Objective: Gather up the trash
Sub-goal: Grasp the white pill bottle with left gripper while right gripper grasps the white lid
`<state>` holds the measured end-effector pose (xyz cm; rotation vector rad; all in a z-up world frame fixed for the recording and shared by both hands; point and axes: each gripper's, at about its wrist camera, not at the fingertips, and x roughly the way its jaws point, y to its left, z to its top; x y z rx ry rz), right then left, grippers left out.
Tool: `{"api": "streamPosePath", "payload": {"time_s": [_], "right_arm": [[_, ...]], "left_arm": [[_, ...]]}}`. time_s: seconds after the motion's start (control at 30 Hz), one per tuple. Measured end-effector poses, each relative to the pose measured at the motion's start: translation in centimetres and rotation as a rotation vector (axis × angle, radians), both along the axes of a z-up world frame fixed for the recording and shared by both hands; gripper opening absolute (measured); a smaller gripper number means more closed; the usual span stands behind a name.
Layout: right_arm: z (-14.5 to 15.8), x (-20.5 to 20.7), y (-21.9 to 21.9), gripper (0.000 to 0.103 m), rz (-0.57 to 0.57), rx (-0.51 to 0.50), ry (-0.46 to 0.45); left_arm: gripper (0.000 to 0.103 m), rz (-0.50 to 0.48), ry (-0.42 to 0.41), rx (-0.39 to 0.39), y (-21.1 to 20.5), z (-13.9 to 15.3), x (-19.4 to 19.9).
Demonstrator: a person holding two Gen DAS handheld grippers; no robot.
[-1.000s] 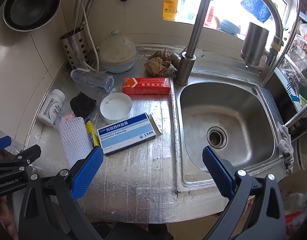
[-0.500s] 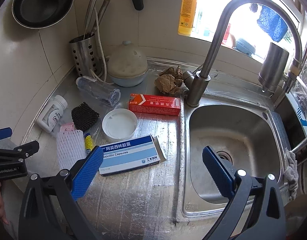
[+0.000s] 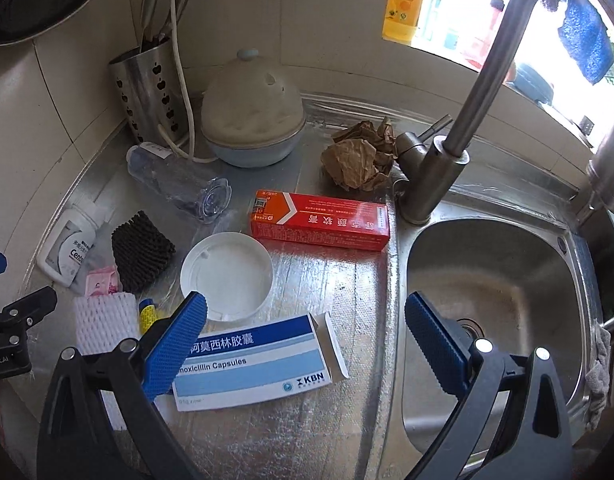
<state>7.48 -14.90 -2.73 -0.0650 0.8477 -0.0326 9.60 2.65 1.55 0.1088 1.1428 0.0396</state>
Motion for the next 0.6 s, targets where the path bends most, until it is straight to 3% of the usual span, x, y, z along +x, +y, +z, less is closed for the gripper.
{"api": "streamPosePath", "payload": {"time_s": [0.27, 0.6], "right_arm": [[-2.5, 4.4, 1.4, 0.098, 0.029, 0.008, 0.070], [-3.9, 6.5, 1.9, 0.098, 0.026, 0.008, 0.109]], "left_arm": [[0.097, 0.012, 0.023, 0.003, 0.6, -1.7, 2.6], [0.097, 0.033, 0.056, 0.023, 1.9, -4.2, 5.9]]}}
